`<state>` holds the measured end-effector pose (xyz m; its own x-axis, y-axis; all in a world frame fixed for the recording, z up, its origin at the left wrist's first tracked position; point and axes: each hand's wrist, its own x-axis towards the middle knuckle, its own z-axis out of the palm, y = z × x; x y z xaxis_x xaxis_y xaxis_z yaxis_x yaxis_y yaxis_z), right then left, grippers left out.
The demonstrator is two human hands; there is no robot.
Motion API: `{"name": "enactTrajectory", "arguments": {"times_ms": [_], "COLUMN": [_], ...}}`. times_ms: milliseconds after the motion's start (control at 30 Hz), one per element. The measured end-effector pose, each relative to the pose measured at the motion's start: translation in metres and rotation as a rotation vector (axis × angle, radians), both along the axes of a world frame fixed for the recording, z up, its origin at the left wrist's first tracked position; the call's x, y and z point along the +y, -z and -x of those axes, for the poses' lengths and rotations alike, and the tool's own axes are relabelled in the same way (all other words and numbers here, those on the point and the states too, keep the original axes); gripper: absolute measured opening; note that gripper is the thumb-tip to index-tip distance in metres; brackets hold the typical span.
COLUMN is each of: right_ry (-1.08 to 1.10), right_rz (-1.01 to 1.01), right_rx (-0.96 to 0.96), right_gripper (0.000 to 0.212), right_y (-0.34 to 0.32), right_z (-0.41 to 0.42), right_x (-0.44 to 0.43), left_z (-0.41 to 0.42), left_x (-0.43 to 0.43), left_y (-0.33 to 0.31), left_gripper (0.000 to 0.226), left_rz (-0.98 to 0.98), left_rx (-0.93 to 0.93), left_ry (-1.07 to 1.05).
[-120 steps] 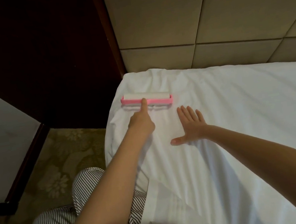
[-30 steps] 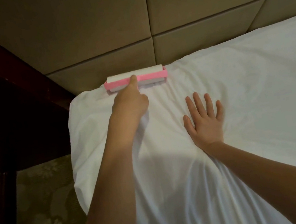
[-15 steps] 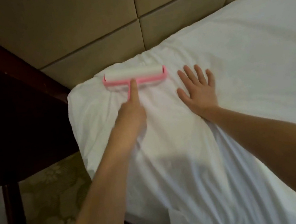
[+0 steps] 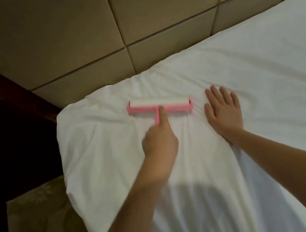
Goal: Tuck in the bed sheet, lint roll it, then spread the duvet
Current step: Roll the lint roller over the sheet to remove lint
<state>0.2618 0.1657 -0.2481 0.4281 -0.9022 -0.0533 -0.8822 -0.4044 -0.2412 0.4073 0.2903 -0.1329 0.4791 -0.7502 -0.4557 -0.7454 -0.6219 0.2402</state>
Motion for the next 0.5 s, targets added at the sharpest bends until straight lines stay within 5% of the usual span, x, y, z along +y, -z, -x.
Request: {"name": "enactTrajectory", "arguments": {"times_ms": [200, 500], "right_ry": [-0.007, -0.014], "right_rz": [0.026, 0.015], "right_rx": [-0.072, -0.048], "right_gripper": [0.066, 0.071], "right_y": [0.011, 0.015], "right_z": [-0.001, -0.002], "right_x": [-0.006, -0.006], "left_z": [-0.045, 0.011], "left_x": [-0.092, -0.002], "left_y": [0.012, 0.004], "left_gripper": [0.064, 0.068], "left_rz": [0.143, -0.018], "left_rx": [0.14, 0.032], "left_ry": [-0.077, -0.056]}}
